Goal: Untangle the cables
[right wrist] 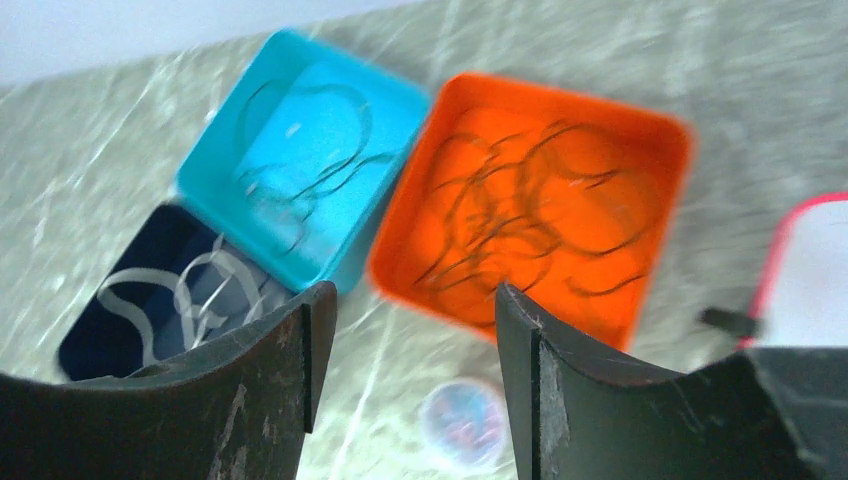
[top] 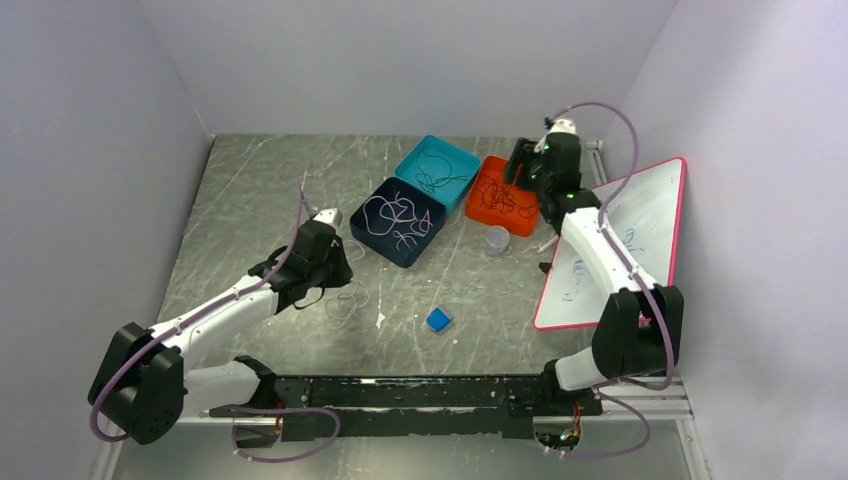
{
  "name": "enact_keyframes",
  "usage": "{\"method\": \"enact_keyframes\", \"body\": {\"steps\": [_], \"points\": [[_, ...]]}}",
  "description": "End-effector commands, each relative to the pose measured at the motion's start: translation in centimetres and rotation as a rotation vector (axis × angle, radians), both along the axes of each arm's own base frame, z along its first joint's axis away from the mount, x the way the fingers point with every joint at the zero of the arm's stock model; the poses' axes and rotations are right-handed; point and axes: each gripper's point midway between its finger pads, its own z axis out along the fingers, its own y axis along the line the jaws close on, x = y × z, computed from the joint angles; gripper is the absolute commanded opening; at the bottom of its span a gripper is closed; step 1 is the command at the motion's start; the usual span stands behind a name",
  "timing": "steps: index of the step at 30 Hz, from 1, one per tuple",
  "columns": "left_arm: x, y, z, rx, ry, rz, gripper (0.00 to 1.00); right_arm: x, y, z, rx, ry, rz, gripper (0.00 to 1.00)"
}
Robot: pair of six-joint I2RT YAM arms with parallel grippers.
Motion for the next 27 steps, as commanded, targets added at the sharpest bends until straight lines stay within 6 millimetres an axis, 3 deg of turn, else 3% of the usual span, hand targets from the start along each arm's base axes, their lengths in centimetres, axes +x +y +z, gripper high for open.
{"method": "enact_keyframes", "body": {"steps": [1, 4, 6, 10, 13, 17, 23, 27], "points": [[1.1, -1.6, 2.0, -0.057, -0.052, -0.04, 0.14, -4.2, 7.6, -0.7, 0.057, 0.036, 0.167, 0.63], [1.6, -1.7, 2.4, -0.069, -0.068, -0.021, 0.18, -7.8, 13.2, -1.6, 0.096, 0.062, 0.276, 0.63], [1.9, -1.6, 2.4, -0.064, -0.067, -0.005, 0.26, -10.8, 16.8, -3.3, 0.127, 0.105, 0.355, 0.63], [2.3, -1.1, 2.7, -0.054, -0.065, 0.036, 0.36, -15.6, 21.3, -7.3, 0.184, 0.198, 0.44, 0.63], [2.3, -0.4, 2.9, -0.052, -0.075, 0.064, 0.41, -18.3, 23.7, -9.7, 0.199, 0.257, 0.501, 0.63], [1.9, 0.6, 2.1, -0.039, -0.055, 0.095, 0.42, -20.4, 25.9, -11.8, 0.194, 0.286, 0.588, 0.63], [0.6, 1.7, 0.0, -0.014, -0.004, 0.131, 0.42, -22.1, 28.6, -13.5, 0.192, 0.345, 0.72, 0.63], [0.1, 1.8, -1.3, -0.005, 0.029, 0.131, 0.42, -22.5, 28.7, -15.1, 0.176, 0.396, 0.659, 0.63]]}}
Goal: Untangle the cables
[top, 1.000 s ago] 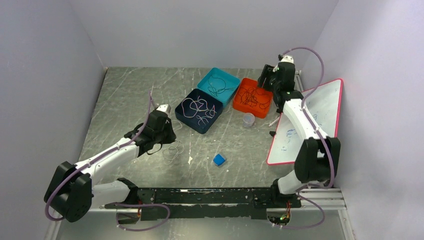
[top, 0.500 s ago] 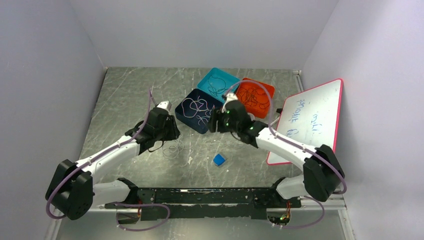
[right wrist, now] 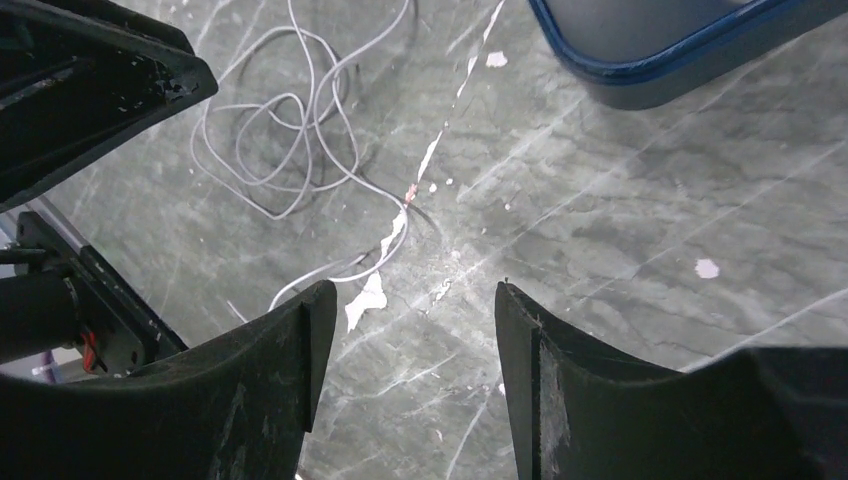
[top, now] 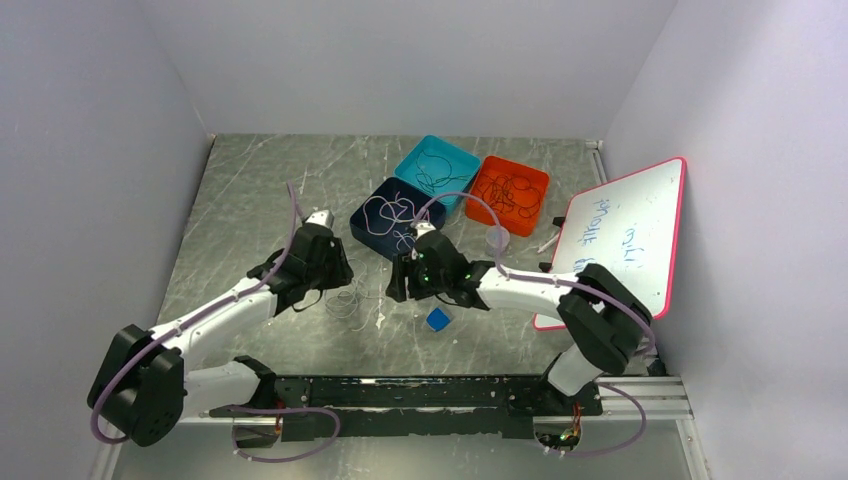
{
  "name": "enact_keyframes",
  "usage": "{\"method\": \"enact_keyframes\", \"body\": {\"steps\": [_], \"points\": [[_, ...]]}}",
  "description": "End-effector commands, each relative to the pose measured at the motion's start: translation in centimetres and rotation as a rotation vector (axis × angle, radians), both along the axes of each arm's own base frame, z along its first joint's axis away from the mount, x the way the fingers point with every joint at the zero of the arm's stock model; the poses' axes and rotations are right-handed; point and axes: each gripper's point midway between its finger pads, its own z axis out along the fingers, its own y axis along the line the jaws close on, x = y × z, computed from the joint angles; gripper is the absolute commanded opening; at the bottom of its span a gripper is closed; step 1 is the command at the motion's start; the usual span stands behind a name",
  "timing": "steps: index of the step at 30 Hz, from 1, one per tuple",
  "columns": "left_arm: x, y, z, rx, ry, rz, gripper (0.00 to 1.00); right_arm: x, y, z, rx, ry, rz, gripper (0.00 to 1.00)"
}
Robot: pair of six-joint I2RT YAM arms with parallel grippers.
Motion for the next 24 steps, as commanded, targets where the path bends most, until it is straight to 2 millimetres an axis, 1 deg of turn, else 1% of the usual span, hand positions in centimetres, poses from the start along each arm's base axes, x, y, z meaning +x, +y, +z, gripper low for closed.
{"method": "enact_keyframes", "body": {"steps": [1, 4, 6, 9, 12, 15, 17, 18, 21, 24], "points": [[-0.5, 0.7, -1.3, 0.011, 0.031, 0.031, 0.42, -0.3, 1.6, -0.1, 0.022, 0.019, -0.02, 0.63], [-0.6, 0.6, -1.8, 0.016, 0.044, 0.024, 0.42, -0.4, 2.1, -1.2, 0.001, 0.041, -0.009, 0.63], [-0.6, 0.7, -1.9, 0.024, 0.047, 0.022, 0.41, -0.2, 2.5, -1.5, -0.004, 0.036, 0.005, 0.64], [-0.6, 1.0, -1.9, 0.038, 0.044, 0.024, 0.4, 0.7, 3.4, -0.5, 0.011, -0.026, 0.034, 0.64], [-0.7, 1.2, -2.0, 0.045, 0.04, 0.032, 0.39, 2.0, 4.3, 0.3, -0.012, -0.091, 0.076, 0.64], [-1.0, 1.3, -2.4, 0.042, 0.052, 0.031, 0.36, 3.2, 5.2, 0.7, -0.03, -0.129, 0.087, 0.64], [-1.2, 1.3, -2.8, 0.038, 0.061, 0.03, 0.35, 3.9, 6.1, 1.1, -0.02, -0.137, 0.098, 0.64], [-1.4, 1.3, -3.0, 0.036, 0.067, 0.031, 0.34, 4.0, 6.5, 0.5, -0.028, -0.124, 0.105, 0.64], [-1.8, 1.3, -3.6, 0.03, 0.082, 0.035, 0.32, 4.4, 7.6, 0.1, -0.022, -0.091, 0.104, 0.64], [-2.2, 1.5, -4.1, 0.025, 0.092, 0.042, 0.29, 5.0, 8.0, -0.5, -0.015, -0.069, 0.066, 0.63]]}}
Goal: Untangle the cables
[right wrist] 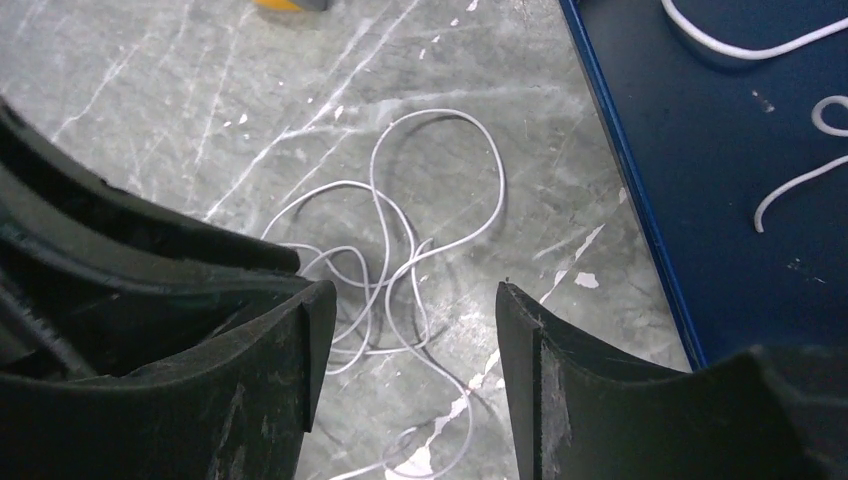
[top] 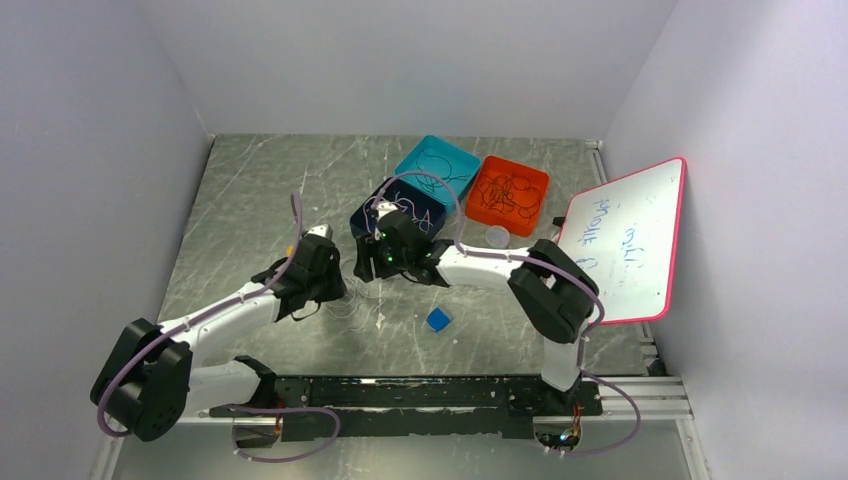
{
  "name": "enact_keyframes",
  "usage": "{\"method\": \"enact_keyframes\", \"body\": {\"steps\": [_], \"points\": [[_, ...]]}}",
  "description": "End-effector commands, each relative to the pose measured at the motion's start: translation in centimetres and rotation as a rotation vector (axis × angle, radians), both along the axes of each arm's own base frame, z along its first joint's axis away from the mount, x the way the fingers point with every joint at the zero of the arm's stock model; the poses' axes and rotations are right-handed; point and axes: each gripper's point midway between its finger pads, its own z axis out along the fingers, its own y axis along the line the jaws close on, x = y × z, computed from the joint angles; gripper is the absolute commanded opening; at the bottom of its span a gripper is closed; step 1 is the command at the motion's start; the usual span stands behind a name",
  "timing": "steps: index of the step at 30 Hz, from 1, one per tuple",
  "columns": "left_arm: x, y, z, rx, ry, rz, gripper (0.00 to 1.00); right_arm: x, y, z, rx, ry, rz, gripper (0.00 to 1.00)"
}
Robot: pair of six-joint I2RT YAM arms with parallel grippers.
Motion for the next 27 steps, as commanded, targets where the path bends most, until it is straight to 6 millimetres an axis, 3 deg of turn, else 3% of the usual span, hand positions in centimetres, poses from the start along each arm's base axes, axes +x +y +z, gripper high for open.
{"method": "enact_keyframes", "body": {"steps": [1, 12, 19, 20, 27], "points": [[-0.3, 0.2, -0.5, -0.019, 0.001, 0.021, 0.29, 0.6, 0.5, -1.2, -0.012, 0.041, -0.034, 0.63], [-1.0, 0.5, -1.2, -0.018, 0.013, 0.024, 0.26, 0.7, 1.9, -3.3, 0.007, 0.151, -0.082, 0.56], [-0.8, 0.5, -1.3, -0.019, 0.011, 0.022, 0.25, 0.3, 2.5, -3.5, 0.032, 0.195, -0.089, 0.51], [-0.8, 0.5, -1.3, -0.018, 0.011, 0.02, 0.25, 0.1, 2.4, -4.7, 0.015, 0.214, -0.092, 0.51], [-0.8, 0.4, -1.3, -0.013, 0.009, 0.013, 0.24, -0.2, 2.4, -6.1, 0.023, 0.263, -0.114, 0.45]]}}
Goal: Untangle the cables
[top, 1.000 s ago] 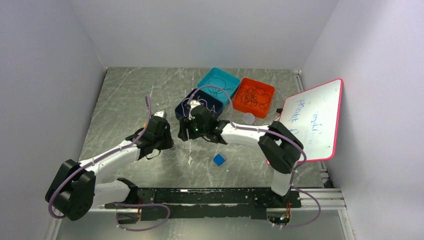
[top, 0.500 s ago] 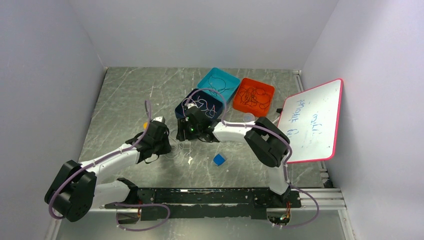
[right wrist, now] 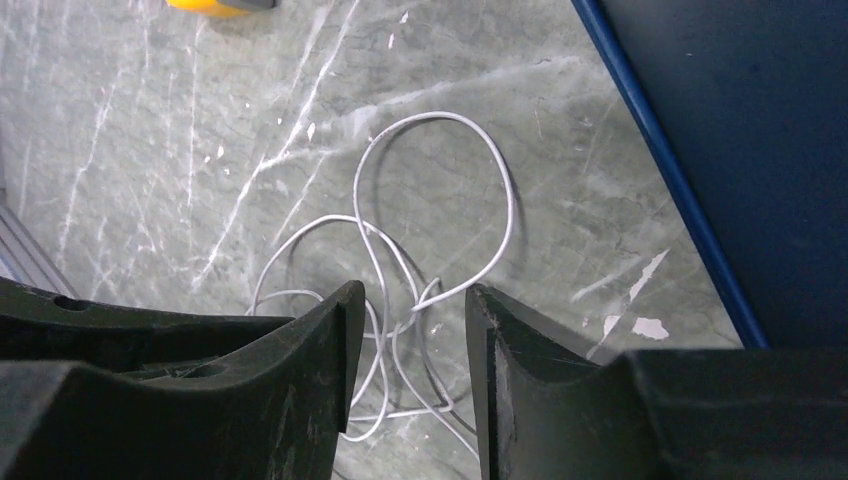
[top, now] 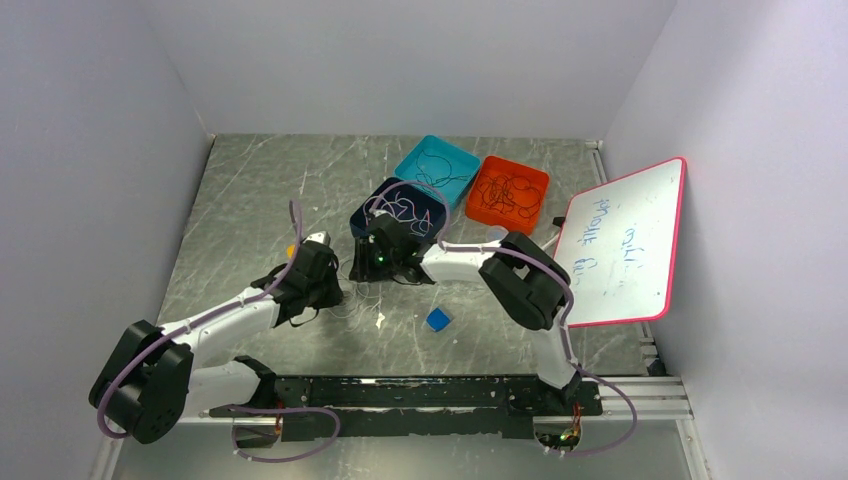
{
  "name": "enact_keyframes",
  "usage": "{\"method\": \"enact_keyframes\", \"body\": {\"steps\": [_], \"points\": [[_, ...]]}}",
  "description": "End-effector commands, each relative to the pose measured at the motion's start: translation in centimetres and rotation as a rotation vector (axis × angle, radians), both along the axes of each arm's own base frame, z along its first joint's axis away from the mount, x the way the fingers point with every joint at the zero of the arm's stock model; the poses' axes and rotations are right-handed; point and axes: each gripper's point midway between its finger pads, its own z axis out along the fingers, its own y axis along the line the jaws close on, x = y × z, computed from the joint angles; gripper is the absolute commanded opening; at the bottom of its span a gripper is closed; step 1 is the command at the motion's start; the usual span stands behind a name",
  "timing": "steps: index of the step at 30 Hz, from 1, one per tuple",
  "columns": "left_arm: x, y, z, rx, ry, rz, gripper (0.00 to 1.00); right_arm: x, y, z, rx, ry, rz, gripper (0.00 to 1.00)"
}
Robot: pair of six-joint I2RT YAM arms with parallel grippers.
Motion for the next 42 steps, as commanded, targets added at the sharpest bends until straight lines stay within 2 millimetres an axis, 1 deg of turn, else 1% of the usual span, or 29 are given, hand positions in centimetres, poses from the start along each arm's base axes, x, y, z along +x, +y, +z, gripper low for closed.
{"method": "enact_keyframes", "body": {"steps": [1, 5, 7, 9, 11, 14, 17, 18, 19, 21, 22, 23, 24, 27, 30, 33, 36, 40, 42], "points": [[0.5, -0.3, 0.3, -0.018, -0.022, 0.0, 0.24, -0.1, -0.1, -1.8, -0.005, 0.057, -0.029, 0.44], [0.7, -0.3, 0.4, -0.017, -0.024, -0.001, 0.23, 0.5, -0.6, -2.3, 0.01, 0.069, -0.068, 0.39], [0.7, -0.4, 0.4, -0.016, -0.022, -0.001, 0.23, 0.9, -1.0, -2.5, 0.025, 0.073, -0.089, 0.33], [0.7, -0.3, 0.3, -0.015, -0.019, -0.001, 0.23, 1.3, -1.1, -2.7, 0.04, 0.071, -0.098, 0.25], [0.7, -0.3, 0.2, -0.014, -0.018, -0.001, 0.23, 1.5, -0.9, -2.7, 0.05, 0.065, -0.087, 0.19], [0.6, -0.2, 0.0, -0.011, -0.013, 0.002, 0.23, 1.6, -0.6, -1.9, 0.084, 0.039, -0.068, 0.11], [0.5, -0.1, -0.2, -0.007, -0.011, 0.005, 0.23, 1.9, -0.6, -0.1, 0.114, -0.015, -0.058, 0.01], [0.5, -0.1, -0.2, -0.006, -0.01, 0.005, 0.23, 2.0, -0.8, 0.1, 0.113, -0.031, -0.058, 0.0], [0.5, -0.1, -0.2, -0.007, -0.01, 0.006, 0.23, 2.2, -0.8, 1.6, 0.128, -0.062, -0.057, 0.0], [0.6, -0.2, -0.2, -0.007, -0.01, 0.006, 0.23, 2.5, -1.0, 3.3, 0.137, -0.116, -0.045, 0.0], [0.6, -0.1, -0.2, -0.005, -0.009, 0.004, 0.23, 2.5, -1.1, 4.5, 0.147, -0.143, -0.037, 0.0], [0.5, -0.1, -0.3, -0.004, -0.008, 0.004, 0.23, 2.6, -1.2, 5.0, 0.145, -0.161, -0.028, 0.0], [0.6, -0.2, -0.2, -0.006, -0.01, 0.004, 0.23, 2.7, -1.2, 6.3, 0.153, -0.192, -0.021, 0.0], [0.6, -0.2, -0.3, -0.004, -0.007, 0.003, 0.24, 2.9, -1.7, 8.7, 0.153, -0.255, -0.011, 0.0], [0.7, -0.3, -0.2, -0.006, -0.01, 0.002, 0.26, 3.1, -2.4, 10.6, 0.137, -0.306, -0.012, 0.0], [1.0, -0.4, -0.1, -0.008, -0.017, -0.001, 0.29, 3.4, -3.3, 12.4, 0.118, -0.359, -0.025, 0.0], [1.2, -0.6, -0.2, -0.009, -0.018, -0.006, 0.33, 3.6, -4.2, 14.7, 0.112, -0.414, -0.041, 0.0], [1.4, -0.9, -0.6, -0.008, -0.006, -0.014, 0.34, 4.2, -5.8, 18.8, 0.115, -0.511, -0.099, 0.0], [1.4, -0.9, -0.6, -0.01, -0.006, -0.013, 0.36, 4.7, -7.2, 21.7, 0.129, -0.578, -0.164, 0.0]]}}
